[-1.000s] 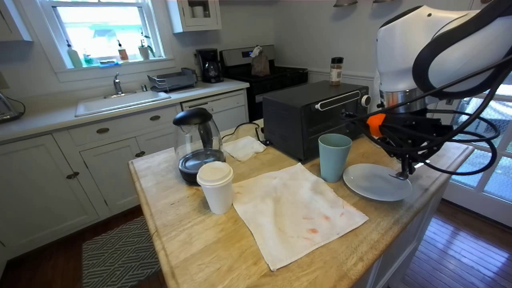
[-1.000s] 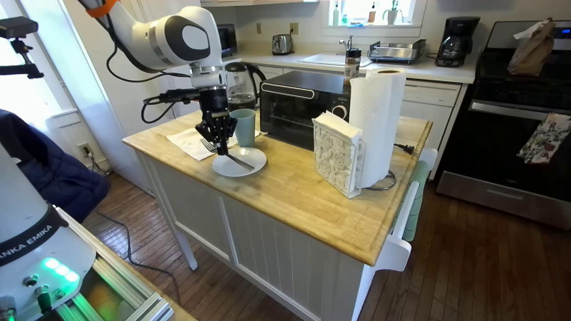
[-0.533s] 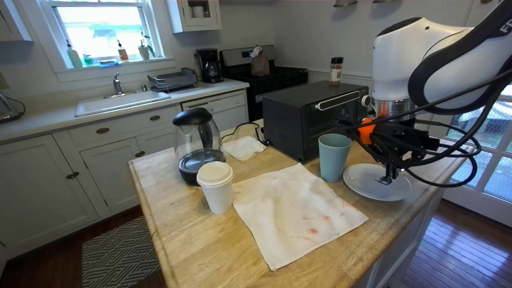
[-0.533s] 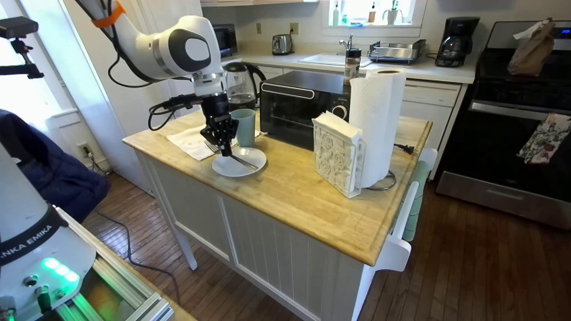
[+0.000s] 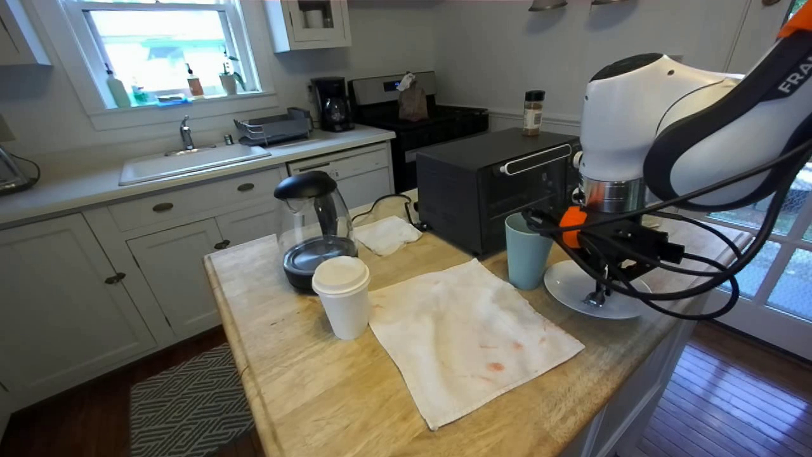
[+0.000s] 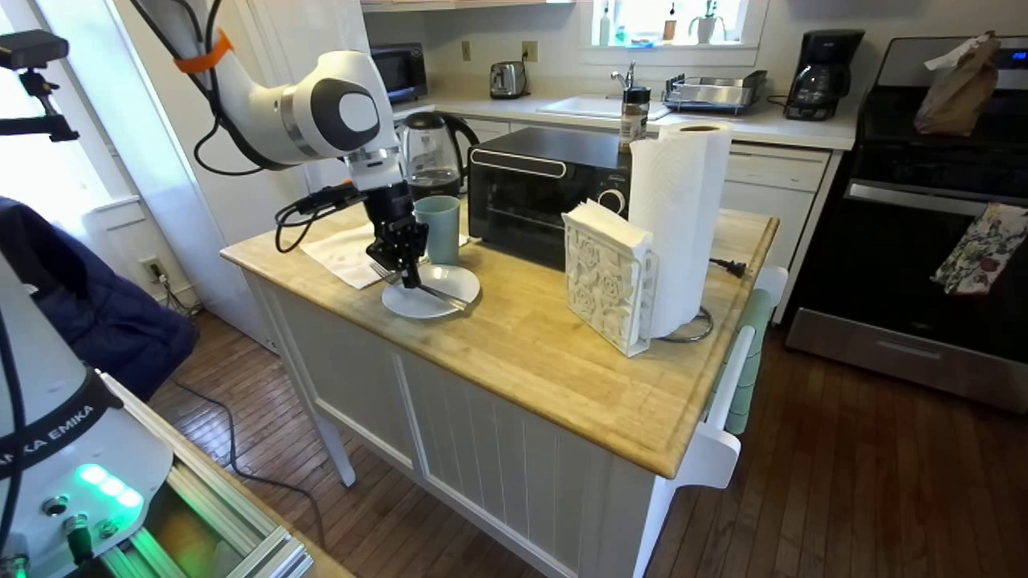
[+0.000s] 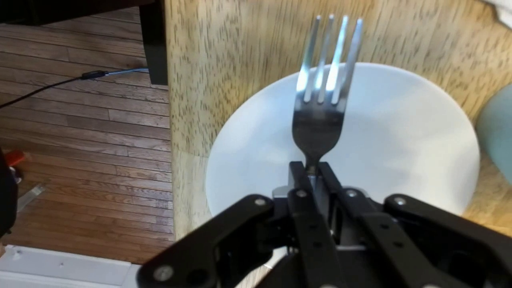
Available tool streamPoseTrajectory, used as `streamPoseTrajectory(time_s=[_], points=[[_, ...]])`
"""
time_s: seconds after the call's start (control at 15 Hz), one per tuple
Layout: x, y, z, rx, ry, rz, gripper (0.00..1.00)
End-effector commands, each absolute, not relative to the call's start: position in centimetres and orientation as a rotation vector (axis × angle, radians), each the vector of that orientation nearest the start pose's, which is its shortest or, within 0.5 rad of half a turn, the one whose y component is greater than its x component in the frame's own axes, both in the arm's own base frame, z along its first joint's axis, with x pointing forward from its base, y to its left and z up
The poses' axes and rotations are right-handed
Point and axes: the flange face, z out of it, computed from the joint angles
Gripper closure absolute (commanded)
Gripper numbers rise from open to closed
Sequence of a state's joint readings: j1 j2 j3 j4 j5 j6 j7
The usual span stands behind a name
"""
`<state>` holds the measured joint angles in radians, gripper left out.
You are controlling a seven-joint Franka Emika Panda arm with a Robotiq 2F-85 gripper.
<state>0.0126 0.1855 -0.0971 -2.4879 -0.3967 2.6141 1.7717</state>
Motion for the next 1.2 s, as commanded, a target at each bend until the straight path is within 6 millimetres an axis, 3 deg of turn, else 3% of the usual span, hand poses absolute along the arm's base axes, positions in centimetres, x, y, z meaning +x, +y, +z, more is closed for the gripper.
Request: streamPoseTrajectory(time_s=[0.0,0.2,0.27,0.33,0.93,1.13], points=[[46.8,-2.8,20.4,-2.429,2.249,-0.245,0.97],[46.8,-2.6,20.2,-2.443,2.239,-0.248,0.97],[46.8,-2.7,20.2,-2.446,2.241,-0.242,0.65],[46.8,-2.7,20.3,-2.447,2.239,-0.237,0.64],[46.3,-3.9,22.5,-2.435,2.228,-0.242,0.02],[45.7,-4.4,24.1,-2.505,2.188,-0.244,0.00]])
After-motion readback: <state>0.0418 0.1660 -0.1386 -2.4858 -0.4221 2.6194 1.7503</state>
